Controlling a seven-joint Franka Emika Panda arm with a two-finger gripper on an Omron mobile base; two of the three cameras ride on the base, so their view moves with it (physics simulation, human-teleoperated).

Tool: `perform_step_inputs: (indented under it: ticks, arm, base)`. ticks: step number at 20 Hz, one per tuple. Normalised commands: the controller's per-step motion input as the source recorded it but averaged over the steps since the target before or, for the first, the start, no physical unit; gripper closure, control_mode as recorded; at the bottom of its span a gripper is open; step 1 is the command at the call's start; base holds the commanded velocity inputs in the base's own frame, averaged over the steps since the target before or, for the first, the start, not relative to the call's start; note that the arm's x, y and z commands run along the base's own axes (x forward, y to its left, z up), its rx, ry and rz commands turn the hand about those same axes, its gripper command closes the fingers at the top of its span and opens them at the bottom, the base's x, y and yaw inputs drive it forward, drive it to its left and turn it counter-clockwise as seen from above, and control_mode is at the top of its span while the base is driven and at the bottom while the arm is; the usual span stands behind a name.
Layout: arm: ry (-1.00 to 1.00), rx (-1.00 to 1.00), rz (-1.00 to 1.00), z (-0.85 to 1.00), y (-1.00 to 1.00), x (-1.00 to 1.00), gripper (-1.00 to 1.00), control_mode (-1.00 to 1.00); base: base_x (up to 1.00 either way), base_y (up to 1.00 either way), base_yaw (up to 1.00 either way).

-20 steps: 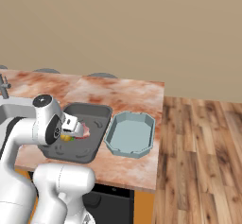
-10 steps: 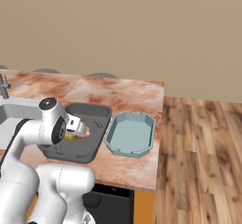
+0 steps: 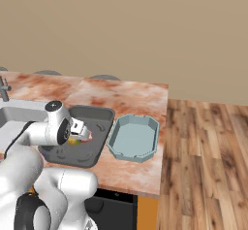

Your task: Place one lemon and one steak in each tupperware on the nearby counter, to pack two identical lunches.

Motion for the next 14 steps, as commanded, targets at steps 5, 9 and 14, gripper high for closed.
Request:
perform_step_inputs:
  ticks: [5,9,14]
  arm:
    - [0.03,0.00,0.00,-0.49,0.00,0.09,1.00,-1.00]
    - [0.00,0.00,0.00,-0.10,0.00,0.01,-1.00,-1.00]
    - [-0.03,0.00,0.00,0.23,0.00,-0.11,-1.00,-1.00]
  base:
    - [0.00,0.00,0.00]
    - [0.00,0.00,0.00]
    - [0.00,0.00,0.00]
